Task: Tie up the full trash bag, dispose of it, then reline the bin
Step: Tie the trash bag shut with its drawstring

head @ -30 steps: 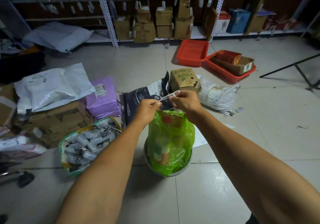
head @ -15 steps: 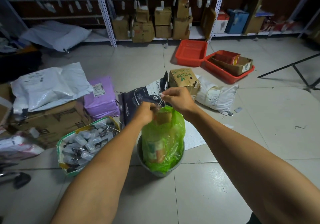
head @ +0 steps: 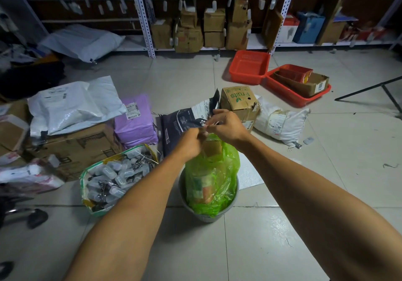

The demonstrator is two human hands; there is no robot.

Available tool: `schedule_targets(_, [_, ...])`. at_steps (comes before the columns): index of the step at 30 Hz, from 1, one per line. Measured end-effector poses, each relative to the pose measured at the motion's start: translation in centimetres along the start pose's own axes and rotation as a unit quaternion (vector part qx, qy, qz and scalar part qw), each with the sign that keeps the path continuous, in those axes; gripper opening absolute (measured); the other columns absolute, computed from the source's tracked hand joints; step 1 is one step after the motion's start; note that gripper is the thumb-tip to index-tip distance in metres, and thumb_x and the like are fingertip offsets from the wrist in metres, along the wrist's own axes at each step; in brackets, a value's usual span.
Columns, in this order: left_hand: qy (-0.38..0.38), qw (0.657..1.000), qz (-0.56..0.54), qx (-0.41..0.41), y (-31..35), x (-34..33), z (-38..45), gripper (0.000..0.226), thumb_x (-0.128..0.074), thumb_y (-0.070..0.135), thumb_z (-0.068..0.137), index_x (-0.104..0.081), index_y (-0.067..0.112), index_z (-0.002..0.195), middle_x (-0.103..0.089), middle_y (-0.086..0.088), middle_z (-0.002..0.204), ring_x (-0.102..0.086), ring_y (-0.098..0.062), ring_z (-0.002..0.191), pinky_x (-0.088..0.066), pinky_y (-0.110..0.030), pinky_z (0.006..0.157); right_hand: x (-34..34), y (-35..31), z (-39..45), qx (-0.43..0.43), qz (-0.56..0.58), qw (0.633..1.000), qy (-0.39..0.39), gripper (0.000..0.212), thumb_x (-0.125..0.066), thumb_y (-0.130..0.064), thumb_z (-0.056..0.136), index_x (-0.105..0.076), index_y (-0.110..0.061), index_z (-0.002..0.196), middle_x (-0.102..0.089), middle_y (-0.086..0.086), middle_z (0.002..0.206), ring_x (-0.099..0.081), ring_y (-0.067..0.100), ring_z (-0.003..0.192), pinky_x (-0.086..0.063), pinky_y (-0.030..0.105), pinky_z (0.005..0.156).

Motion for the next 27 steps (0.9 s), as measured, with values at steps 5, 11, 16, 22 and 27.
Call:
schedule_targets(5, [0.026,0.999,-0.020,-0.002,0.2,-0.2,0.3,0.021,-0.047,0.020,0.094,-0.065,0.013,0.086,-0.061,-0.009,0.079,-0.056,-0.014,0.069,-0.053,-0.037,0.065,-0.6,-0.2,0.3,0.020,-0.112,0.993,0.035,0.014,-0.074,-0.035,0.078,-0.078,-0.030,0.090,-0.056,-0.004,0.127,-0.032,0.022,0.125,-0.031,0.037,0.103])
schedule_targets(11, [-0.064,0.984,-0.165,0.008,1.1,-0.4,-0.7,0.032,-0.062,0.011,0.091,-0.062,0.024,0.120,-0.069,-0.007,0.110,-0.063,-0.017,0.095,-0.053,-0.033,0.084,-0.8,0.8,1.1,-0.002,-0.064,0.996,0.066,0.014,-0.073,-0.043,0.074,-0.078,-0.036,0.085,-0.063,-0.009,0.118,-0.042,0.018,0.121,-0.037,0.040,0.099])
schedule_targets(16, [-0.013,0.978,-0.210,-0.002,1.7,-0.3,-1.2,0.027,-0.063,0.016,0.093,-0.066,0.009,0.119,-0.070,-0.006,0.107,-0.060,-0.010,0.093,-0.049,-0.027,0.082,-1.1,1.0,0.9,-0.023,0.087,0.996,0.029,0.014,-0.073,-0.026,0.082,-0.079,-0.016,0.089,-0.077,0.000,0.085,-0.071,0.015,0.082,-0.058,0.039,0.082])
schedule_targets(22, [0.033,0.966,-0.256,0.032,1.5,-0.2,-0.8,0.019,-0.061,0.018,0.094,-0.072,0.003,0.099,-0.061,-0.005,0.085,-0.049,-0.013,0.080,-0.044,-0.032,0.071,-1.4,1.6,1.0,-0.023,0.092,0.995,0.014,0.021,-0.067,-0.026,0.087,-0.076,-0.015,0.103,-0.074,-0.005,0.083,-0.065,0.006,0.076,-0.056,0.038,0.084])
schedule_targets(27, [-0.004,0.973,-0.229,0.035,1.9,-0.1,-0.8,0.010,-0.065,0.014,0.090,-0.072,0.010,0.096,-0.060,0.001,0.076,-0.049,-0.011,0.075,-0.042,-0.031,0.071,-1.2,1.7,1.0,-0.042,0.111,0.993,0.027,0.023,-0.067,-0.015,0.089,-0.072,-0.007,0.111,-0.074,0.009,0.105,-0.070,0.021,0.095,-0.058,0.038,0.088])
Point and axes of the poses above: each hand's wrist, its own z-axis towards the middle knuckle, its own x-axis out of the back of the hand, y = z × x, the point moved 1 cm from there along z, towards the middle knuckle
